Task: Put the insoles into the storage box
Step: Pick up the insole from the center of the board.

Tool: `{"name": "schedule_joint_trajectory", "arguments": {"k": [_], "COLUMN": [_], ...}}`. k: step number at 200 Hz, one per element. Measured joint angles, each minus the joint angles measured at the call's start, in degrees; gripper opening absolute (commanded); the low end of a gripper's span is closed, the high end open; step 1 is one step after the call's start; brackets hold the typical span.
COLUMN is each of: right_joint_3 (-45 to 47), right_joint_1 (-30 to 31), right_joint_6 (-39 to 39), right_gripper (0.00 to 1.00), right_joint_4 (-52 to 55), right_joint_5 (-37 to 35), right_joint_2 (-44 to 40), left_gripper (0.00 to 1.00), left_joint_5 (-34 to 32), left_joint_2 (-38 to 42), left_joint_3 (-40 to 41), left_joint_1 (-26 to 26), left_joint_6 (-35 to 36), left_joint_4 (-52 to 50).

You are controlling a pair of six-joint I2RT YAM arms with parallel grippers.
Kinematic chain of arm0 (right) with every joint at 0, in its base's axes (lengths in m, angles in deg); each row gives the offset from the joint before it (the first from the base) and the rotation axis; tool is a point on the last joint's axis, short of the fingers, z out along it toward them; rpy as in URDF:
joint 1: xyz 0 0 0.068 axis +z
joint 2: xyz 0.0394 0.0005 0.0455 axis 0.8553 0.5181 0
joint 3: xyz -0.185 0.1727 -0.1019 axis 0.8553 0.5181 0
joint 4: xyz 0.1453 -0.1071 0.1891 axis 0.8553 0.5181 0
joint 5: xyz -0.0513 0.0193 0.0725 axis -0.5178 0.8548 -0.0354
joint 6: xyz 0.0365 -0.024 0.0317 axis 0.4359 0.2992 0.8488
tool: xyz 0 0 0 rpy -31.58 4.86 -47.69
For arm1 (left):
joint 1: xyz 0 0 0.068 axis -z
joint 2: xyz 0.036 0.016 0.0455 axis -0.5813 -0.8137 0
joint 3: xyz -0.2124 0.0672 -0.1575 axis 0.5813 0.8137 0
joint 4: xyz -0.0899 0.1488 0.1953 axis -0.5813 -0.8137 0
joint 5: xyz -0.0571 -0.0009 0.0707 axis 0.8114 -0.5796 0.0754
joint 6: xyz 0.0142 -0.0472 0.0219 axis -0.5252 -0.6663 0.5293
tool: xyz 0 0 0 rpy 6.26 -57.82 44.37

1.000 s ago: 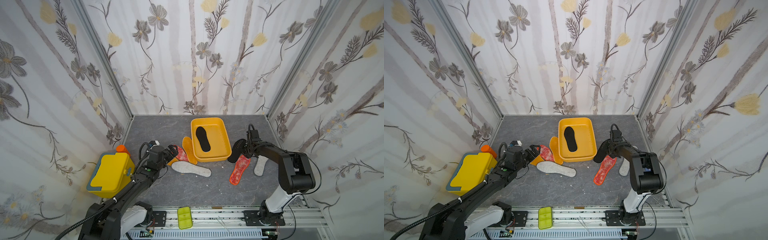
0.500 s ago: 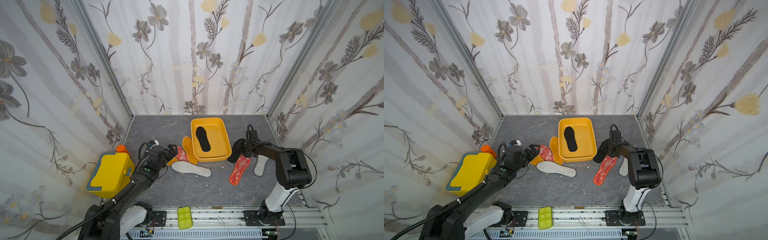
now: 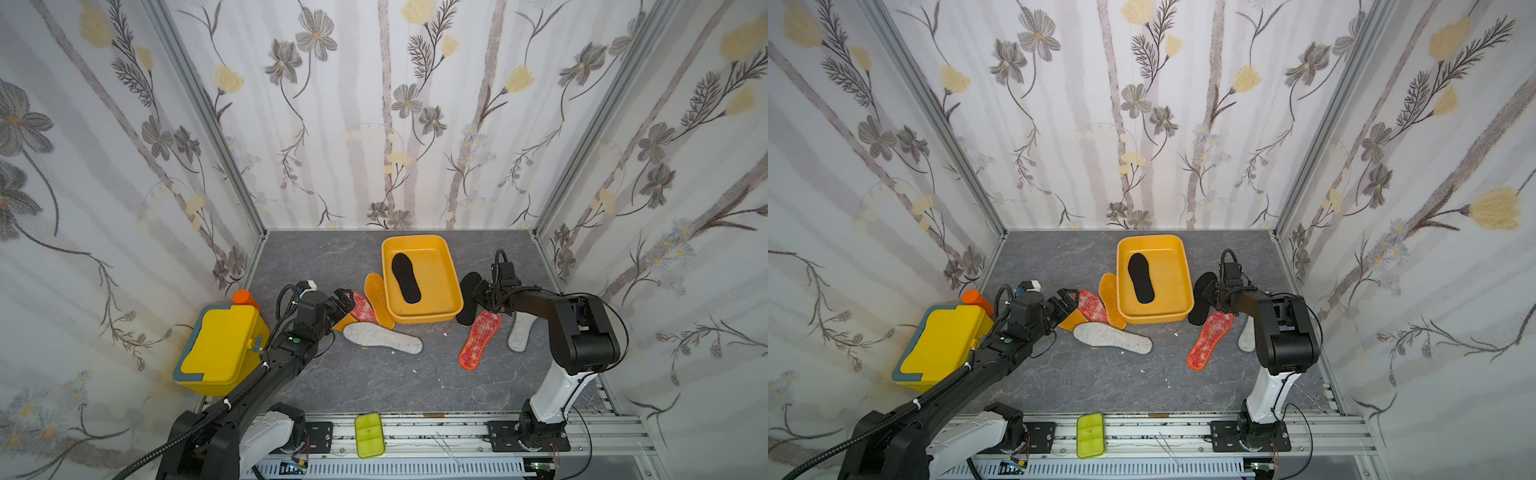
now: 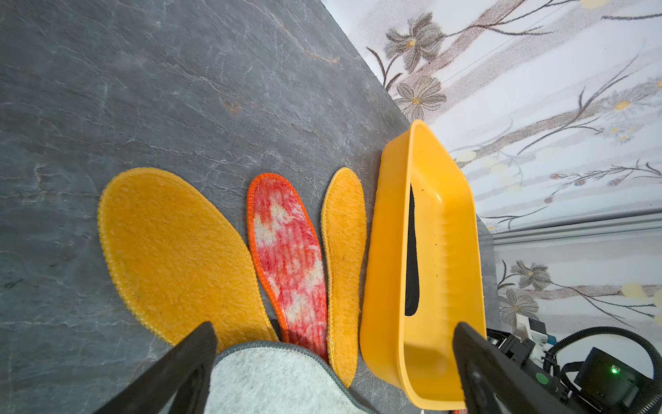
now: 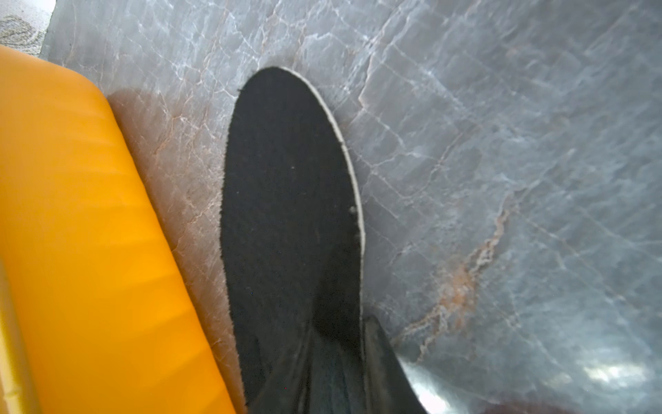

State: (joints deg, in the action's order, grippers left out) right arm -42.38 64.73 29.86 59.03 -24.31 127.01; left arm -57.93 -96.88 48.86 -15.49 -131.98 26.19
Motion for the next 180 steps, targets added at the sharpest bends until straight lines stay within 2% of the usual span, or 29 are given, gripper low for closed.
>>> {"name": "schedule_joint_trajectory", "arguments": {"k": [99,142,180], "right_joint_3": [-2.56,-3.28,-3.26], "right_joint_1": [0.17,0.61,0.7], "right_joint_6": [-6.64,-9.03,-10.08], "right_gripper": [0.19,0.0,0.0], "right_joint_4": [2.89,4.44,4.39], "right_joint_5": [-0.55,-2.12,-2.34], "right_joint_2": [1.79,2.51,2.43], "left_gripper": [1.0,1.0,1.0], "left_joint_5": [-0.42,-1.27,-1.38], "left_joint_2": [-0.74,0.42,0.55], "left_joint_3": [-0.22,-0.15,-0.15], "left_joint_1": [0.0,0.0,0.0], "left_joint_6": [0.02,0.02,0.02], "left_joint_4": [-0.17,-0.2,-0.59]}}
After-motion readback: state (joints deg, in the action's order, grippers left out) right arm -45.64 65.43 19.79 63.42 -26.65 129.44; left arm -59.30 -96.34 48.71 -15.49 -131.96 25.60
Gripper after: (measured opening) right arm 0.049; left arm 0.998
